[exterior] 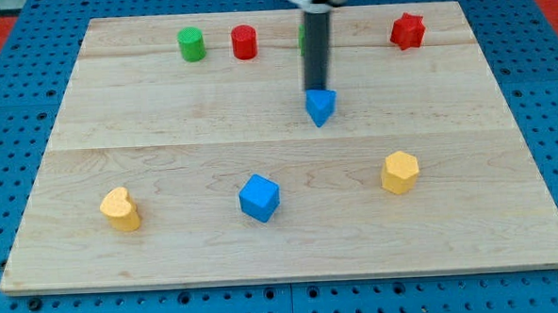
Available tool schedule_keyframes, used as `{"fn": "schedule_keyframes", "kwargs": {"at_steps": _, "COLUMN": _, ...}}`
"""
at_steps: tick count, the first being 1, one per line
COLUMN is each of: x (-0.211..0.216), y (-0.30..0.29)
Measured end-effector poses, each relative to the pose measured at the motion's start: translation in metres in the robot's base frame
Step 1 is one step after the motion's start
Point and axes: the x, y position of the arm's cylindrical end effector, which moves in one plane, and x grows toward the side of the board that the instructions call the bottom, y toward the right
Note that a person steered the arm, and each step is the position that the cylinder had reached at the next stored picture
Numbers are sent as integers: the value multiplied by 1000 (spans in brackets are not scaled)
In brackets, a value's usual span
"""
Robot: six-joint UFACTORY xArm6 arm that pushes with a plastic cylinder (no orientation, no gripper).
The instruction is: Place the triangle and the hexagon vertical to each other
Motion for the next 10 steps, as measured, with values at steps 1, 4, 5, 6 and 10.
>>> {"fn": "schedule_keyframes", "kwargs": {"at_steps": 1, "x": 4, "y": -55}}
{"fn": "schedule_keyframes", "kwargs": {"at_steps": 4, "x": 23, "y": 40}}
{"fn": "schedule_keyframes", "kwargs": {"at_steps": 5, "x": 20, "y": 77}}
{"fn": "schedule_keyframes", "kwargs": {"at_steps": 6, "x": 51, "y": 68}}
{"fn": "schedule_keyframes", "kwargs": {"at_steps": 10, "x": 75, "y": 51}}
